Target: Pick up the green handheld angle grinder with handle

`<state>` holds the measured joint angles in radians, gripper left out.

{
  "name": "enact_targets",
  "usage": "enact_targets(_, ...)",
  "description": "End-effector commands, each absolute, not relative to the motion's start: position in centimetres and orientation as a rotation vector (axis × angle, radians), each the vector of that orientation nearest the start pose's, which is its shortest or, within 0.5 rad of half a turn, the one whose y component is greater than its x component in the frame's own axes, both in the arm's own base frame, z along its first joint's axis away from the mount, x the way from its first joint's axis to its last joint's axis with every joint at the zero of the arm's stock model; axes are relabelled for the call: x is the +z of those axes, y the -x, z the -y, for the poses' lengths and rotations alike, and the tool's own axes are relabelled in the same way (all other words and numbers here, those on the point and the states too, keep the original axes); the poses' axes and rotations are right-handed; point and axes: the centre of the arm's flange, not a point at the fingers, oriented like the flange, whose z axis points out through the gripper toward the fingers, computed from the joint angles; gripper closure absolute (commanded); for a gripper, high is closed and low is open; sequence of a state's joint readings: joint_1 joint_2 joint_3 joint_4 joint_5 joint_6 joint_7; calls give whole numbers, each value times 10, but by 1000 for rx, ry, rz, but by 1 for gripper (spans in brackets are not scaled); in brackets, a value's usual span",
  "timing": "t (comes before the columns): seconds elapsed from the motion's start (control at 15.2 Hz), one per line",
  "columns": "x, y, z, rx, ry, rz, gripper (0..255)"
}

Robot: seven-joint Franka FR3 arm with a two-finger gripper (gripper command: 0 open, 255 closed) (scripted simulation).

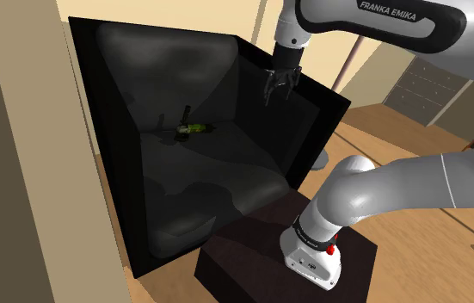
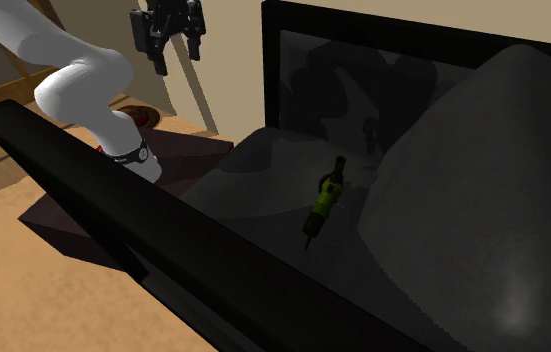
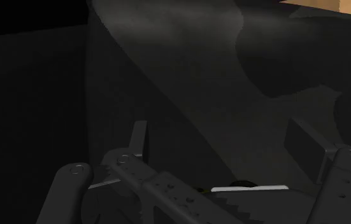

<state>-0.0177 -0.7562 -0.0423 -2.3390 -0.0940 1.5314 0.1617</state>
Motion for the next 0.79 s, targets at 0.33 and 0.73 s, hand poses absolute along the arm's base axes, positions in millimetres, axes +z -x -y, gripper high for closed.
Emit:
enact_targets(0.33, 554, -364, 33, 54, 3144, -394, 0)
enact_targets(0.73, 517, -430, 34, 27, 3086, -459, 0)
